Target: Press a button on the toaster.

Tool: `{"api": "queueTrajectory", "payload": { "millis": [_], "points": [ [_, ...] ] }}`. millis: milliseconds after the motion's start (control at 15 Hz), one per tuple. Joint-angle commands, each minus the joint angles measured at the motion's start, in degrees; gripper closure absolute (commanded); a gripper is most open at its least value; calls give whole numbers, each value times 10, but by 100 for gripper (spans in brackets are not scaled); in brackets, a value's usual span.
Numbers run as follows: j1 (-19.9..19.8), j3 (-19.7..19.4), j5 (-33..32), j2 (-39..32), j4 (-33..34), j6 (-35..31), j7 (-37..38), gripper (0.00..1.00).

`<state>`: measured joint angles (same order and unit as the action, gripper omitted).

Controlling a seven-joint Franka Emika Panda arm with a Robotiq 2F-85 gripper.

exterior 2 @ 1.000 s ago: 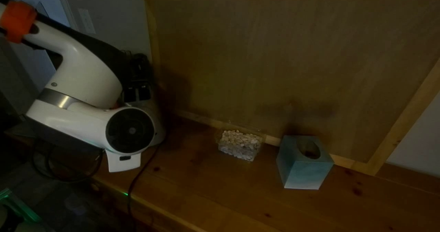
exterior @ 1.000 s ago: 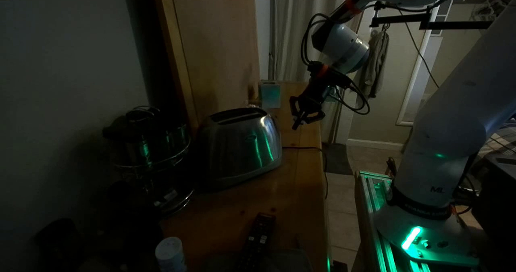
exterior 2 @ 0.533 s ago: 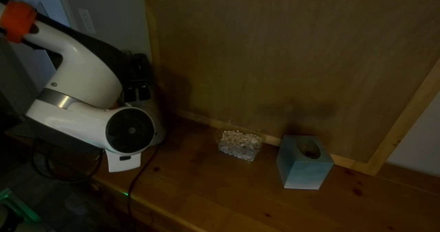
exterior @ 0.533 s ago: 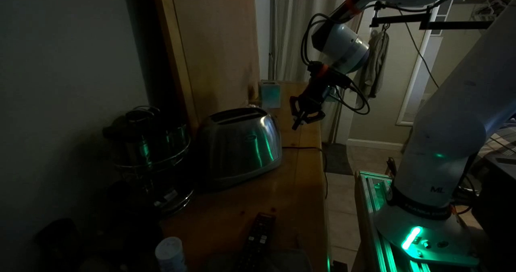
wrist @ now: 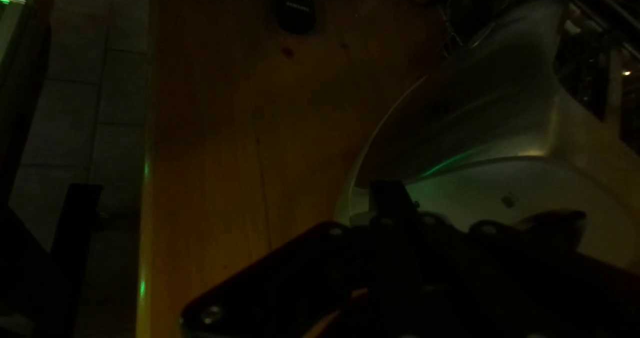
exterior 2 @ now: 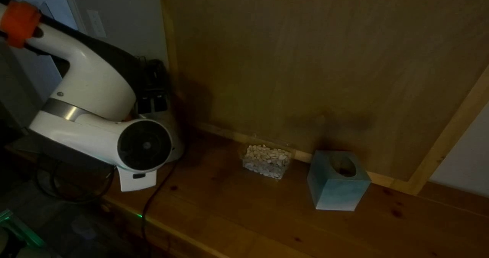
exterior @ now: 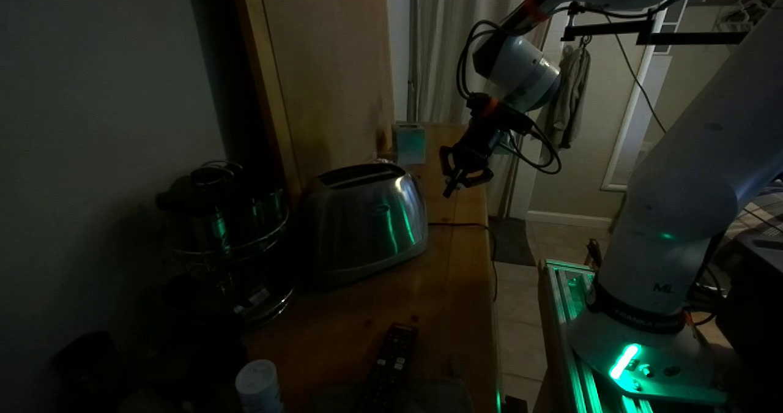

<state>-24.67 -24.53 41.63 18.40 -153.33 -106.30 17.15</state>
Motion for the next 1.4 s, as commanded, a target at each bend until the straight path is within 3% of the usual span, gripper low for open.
{"api": "queueTrajectory", "payload": {
  "millis": [0,867,1333],
  "points": [
    [-11,10,3,-2,1,3,-3,99],
    [-7,9,21,-38,25,43,43,100],
    [-12,8,67,-69,45,35,99,100]
  ]
}}
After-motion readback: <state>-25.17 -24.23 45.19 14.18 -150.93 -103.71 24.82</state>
